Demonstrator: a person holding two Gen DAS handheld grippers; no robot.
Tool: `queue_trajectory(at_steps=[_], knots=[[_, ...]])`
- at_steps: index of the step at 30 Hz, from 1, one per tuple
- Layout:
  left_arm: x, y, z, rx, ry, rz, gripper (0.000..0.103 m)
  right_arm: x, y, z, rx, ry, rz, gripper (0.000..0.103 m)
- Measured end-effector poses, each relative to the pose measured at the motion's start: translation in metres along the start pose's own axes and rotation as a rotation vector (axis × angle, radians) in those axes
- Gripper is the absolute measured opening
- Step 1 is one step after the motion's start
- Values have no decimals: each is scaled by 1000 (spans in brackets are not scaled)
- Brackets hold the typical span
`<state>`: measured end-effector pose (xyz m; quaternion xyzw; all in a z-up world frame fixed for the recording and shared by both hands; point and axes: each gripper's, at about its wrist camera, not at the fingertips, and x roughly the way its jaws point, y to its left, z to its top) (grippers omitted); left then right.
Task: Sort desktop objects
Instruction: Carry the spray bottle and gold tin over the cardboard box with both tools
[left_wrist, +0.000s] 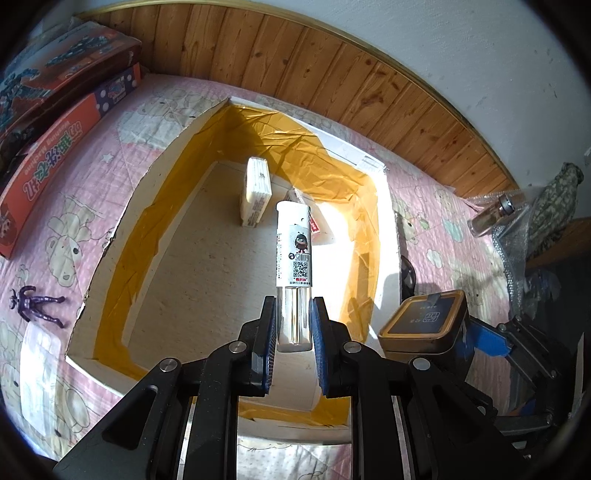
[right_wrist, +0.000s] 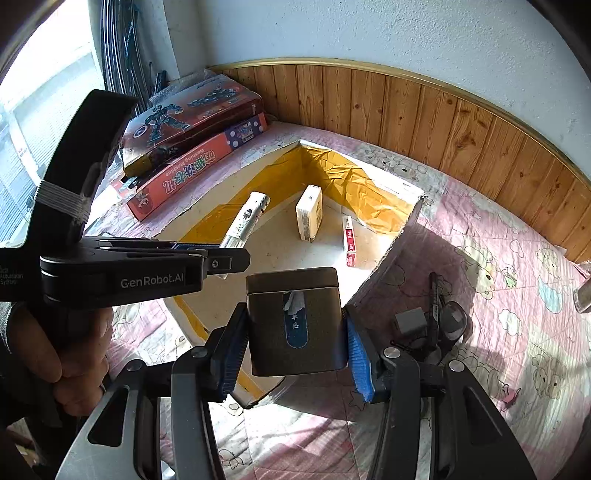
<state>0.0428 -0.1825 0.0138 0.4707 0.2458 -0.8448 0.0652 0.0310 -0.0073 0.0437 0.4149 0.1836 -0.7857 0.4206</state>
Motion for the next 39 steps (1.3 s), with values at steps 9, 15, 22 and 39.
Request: queue_trajectory(at_steps=[9,15,22,39], knots=[[14,7,15,19,29,81,18,22,3,17,-37,36,1,51],[26,12,21,15,64,110,19,38,10,27,-82,62,-5,51],[39,18,26,5,100,129,19,62,11,36,-116,113,-12,51],[73,33,42,-6,208,136,19,128,-1,53,-149,270,-24,51]])
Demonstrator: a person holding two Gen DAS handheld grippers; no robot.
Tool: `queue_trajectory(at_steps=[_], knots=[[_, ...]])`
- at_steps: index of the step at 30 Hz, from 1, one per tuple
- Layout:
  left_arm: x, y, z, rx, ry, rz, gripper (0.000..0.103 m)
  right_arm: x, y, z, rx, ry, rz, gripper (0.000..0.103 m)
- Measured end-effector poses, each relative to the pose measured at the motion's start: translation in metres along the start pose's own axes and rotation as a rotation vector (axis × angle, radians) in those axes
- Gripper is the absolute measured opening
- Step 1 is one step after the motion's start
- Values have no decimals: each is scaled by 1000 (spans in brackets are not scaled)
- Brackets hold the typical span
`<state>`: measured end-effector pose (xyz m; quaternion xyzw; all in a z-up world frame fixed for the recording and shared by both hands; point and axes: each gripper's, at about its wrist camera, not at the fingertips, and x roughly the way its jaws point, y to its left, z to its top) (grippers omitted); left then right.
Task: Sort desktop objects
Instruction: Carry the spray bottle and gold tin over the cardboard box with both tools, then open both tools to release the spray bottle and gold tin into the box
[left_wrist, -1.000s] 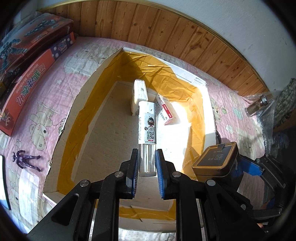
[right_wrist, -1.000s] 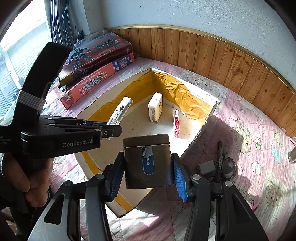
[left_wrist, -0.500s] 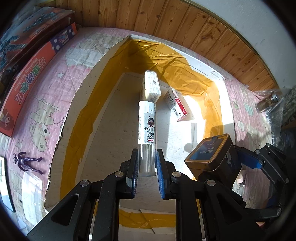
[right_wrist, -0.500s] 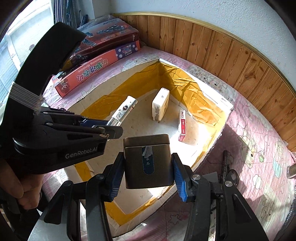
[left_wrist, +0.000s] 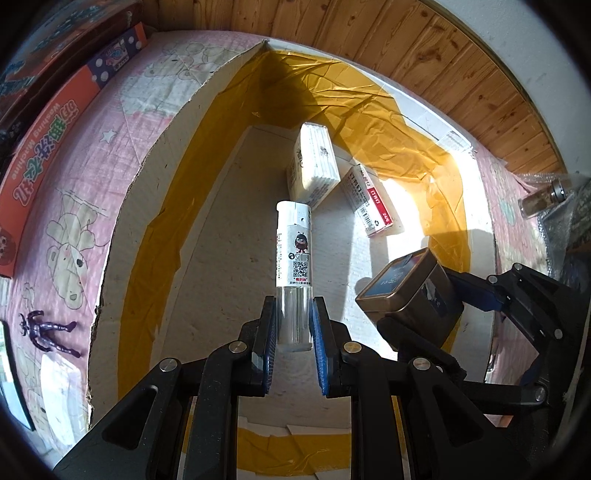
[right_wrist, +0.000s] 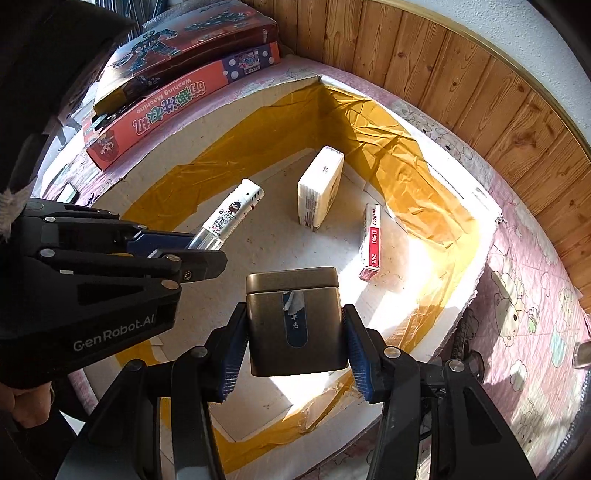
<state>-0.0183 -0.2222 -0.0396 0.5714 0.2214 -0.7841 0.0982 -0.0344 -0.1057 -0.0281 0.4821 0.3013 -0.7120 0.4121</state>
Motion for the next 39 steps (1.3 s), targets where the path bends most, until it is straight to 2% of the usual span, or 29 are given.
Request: queue_trajectory(at_steps=[10,18,25,34,39], knots=[[20,4,9,7,73,37,16,26,-12,19,-26,91,-44,51],[21,10,12,9,85,67,16,34,-18,30,-36,118,-81,51],[8,11,7,4,76,67,16,31,-24,25,-17,122,-77,52],[-17,1,-9,21,67,57,16,10,-24,10,18,104,-31,55],[-21,-17,-20,38,62,59,16,-2,-21,-3,4,98,-31,57]])
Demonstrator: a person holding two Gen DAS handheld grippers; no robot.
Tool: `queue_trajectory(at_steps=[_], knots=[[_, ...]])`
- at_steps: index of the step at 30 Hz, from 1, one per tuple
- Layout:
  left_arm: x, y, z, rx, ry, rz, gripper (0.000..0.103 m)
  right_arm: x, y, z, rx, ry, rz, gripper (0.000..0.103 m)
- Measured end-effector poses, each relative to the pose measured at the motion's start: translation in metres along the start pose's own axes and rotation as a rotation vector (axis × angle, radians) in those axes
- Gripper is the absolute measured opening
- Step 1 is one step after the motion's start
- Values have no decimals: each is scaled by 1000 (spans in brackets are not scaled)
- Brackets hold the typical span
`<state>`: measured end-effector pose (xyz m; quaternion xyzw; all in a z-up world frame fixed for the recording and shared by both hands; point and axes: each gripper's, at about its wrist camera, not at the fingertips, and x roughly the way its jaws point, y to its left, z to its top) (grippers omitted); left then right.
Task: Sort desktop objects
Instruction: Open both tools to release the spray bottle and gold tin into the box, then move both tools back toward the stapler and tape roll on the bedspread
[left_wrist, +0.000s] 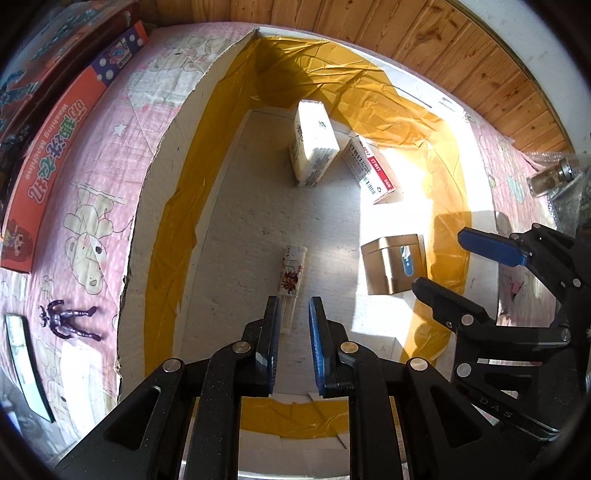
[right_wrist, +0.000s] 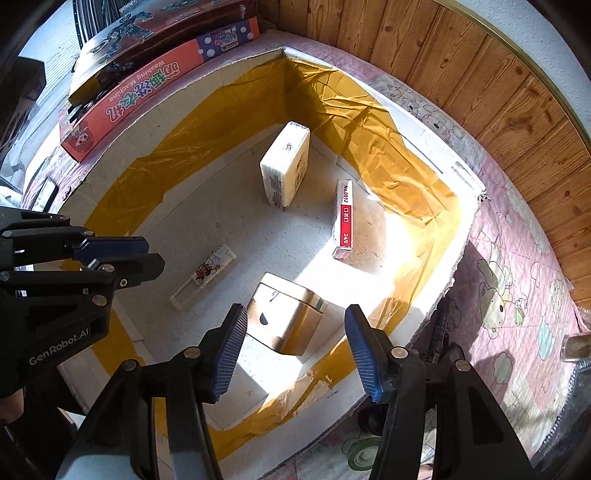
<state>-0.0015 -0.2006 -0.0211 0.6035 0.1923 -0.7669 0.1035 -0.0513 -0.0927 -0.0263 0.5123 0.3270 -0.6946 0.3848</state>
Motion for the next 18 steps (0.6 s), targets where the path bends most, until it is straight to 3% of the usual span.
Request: queue_trajectory(at_steps=[18], knots=[[-39,-18,-35,72,-57,19,18,-44,20,-43,-39,-66,-13,58]])
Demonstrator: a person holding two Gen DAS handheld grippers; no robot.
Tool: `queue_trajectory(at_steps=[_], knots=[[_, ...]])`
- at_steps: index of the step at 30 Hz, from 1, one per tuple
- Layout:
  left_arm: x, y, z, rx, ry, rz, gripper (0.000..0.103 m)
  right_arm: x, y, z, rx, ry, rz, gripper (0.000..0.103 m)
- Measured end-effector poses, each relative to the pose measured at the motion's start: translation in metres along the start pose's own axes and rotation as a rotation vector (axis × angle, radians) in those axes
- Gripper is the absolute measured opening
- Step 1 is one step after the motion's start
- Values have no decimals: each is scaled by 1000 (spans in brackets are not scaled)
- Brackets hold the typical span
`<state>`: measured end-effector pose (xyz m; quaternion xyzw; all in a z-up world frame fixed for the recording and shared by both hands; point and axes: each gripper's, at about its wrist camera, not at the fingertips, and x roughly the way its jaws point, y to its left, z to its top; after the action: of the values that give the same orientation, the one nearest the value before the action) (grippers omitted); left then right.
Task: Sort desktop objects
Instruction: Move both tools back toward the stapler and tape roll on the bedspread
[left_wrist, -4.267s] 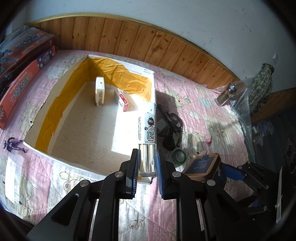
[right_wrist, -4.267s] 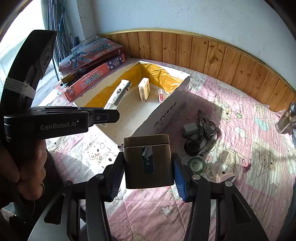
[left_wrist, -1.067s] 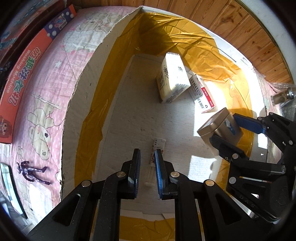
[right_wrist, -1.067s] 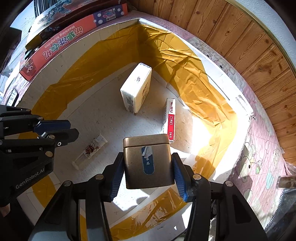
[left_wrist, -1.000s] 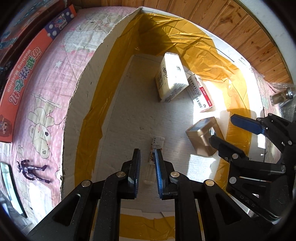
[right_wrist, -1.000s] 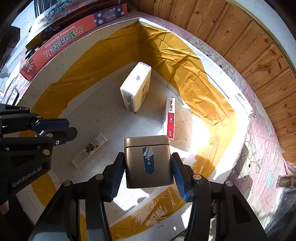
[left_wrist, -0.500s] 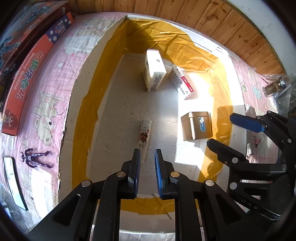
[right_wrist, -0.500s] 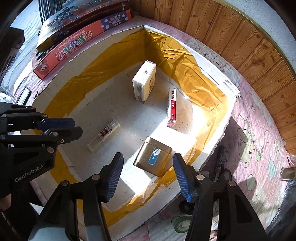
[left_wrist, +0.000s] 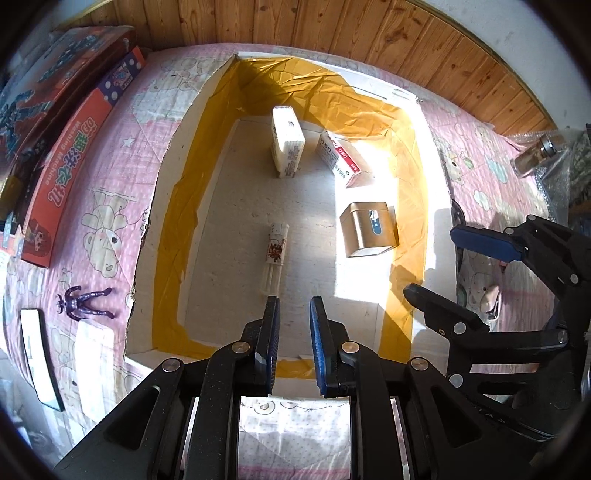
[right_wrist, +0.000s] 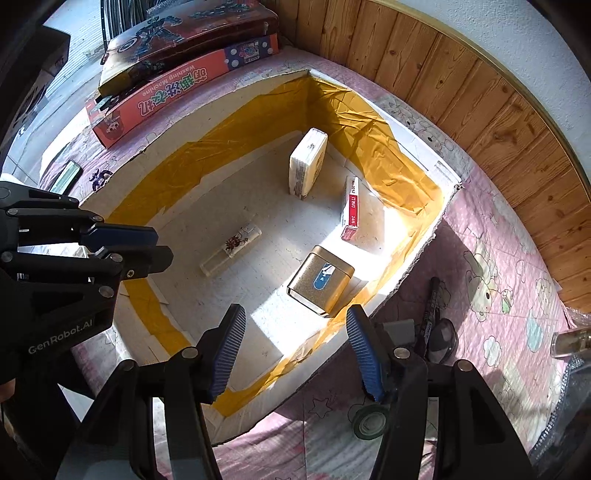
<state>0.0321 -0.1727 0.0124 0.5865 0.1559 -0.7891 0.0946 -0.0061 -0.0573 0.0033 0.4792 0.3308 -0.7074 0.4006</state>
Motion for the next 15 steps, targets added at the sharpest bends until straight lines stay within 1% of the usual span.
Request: queue_trajectory(at_steps=[6,15], knots=[[-14,-8,-12,21,-41,14,21,-17,5,-12,15,-45,20,59],[-33,-28,-31,94,-107,44,26,-37,10,-34,13,-106,13,60]])
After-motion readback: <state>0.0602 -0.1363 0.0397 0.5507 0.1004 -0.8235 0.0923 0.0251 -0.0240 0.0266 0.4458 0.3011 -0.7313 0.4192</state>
